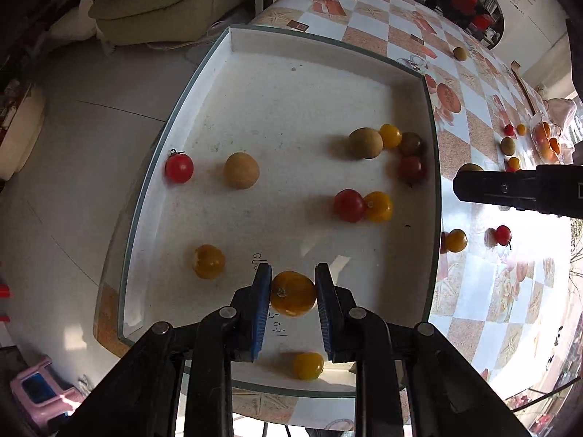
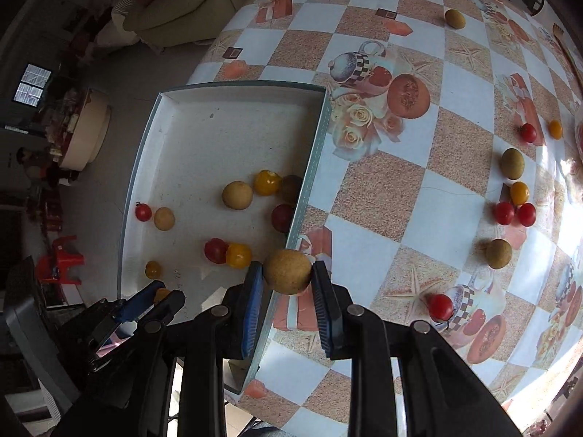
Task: Organize fruits
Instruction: 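Carry both fruits over the white tray and open both grippers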
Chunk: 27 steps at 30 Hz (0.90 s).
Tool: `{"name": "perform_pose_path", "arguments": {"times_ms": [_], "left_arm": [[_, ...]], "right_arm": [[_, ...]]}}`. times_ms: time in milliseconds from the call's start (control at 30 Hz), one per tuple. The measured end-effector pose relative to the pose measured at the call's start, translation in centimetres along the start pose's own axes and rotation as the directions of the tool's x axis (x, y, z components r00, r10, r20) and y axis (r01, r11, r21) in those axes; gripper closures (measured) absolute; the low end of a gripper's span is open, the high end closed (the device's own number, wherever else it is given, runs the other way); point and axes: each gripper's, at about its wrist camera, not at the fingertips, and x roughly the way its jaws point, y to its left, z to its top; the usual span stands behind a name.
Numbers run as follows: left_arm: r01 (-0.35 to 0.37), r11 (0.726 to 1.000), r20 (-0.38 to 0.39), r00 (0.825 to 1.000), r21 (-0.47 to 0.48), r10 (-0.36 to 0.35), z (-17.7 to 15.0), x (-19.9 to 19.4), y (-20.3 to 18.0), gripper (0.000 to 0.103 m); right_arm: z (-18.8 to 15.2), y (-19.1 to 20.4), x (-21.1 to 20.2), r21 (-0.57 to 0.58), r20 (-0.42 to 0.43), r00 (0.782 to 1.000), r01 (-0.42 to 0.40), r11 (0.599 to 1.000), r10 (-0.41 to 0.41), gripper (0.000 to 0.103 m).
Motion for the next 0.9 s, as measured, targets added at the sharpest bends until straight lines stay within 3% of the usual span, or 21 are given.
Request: {"name": "perform_pose_path", "arguments": {"times_ms": [433, 500, 533, 567, 600, 900], "left_arm": [[-0.034, 0.999, -0.016, 0.999, 0.0, 0.034, -0.5, 2.2, 0.1, 0.076], [-0.018, 1.0, -0.019, 1.0, 0.001, 0.018, -0.5, 2.2, -0.1, 0.058], [-0.033, 0.999, -0.012, 0.999, 0.0, 0.033, -0.6, 2.1, -0.1, 0.027], [-0.054, 0.999, 0.011, 0.998, -0.001, 0.054, -0.7, 1.8, -0.1, 0.018], [-0.063, 0.998, 0.03, 0.998, 0.002, 0.063, -0.9, 1.5, -0.2, 0.018], [-0.044, 0.999, -0.011, 0.999, 0.009, 0.044, -1.2, 0.8, 0.0, 0.018]], "right_arm": [[3.0, 4.0, 6.2, -0.062, -0.074, 0.995, 0.062, 0.996, -0.066, 0.073], [3.1, 4.2, 7.0, -0.067, -0.09, 0.993, 0.072, 0.995, -0.078, 0.072], [3.1, 4.2, 7.3, -0.069, -0.1, 0.992, 0.072, 0.995, -0.079, 0.068], [3.1, 4.4, 7.3, -0.073, -0.099, 0.992, 0.068, 0.995, -0.075, 0.065], [3.1, 4.6, 7.4, -0.08, -0.099, 0.993, 0.061, 0.995, -0.069, 0.056], [2.9, 6.4, 4.6, -0.1, -0.047, 0.998, 0.025, 0.995, -0.03, 0.028]]}}
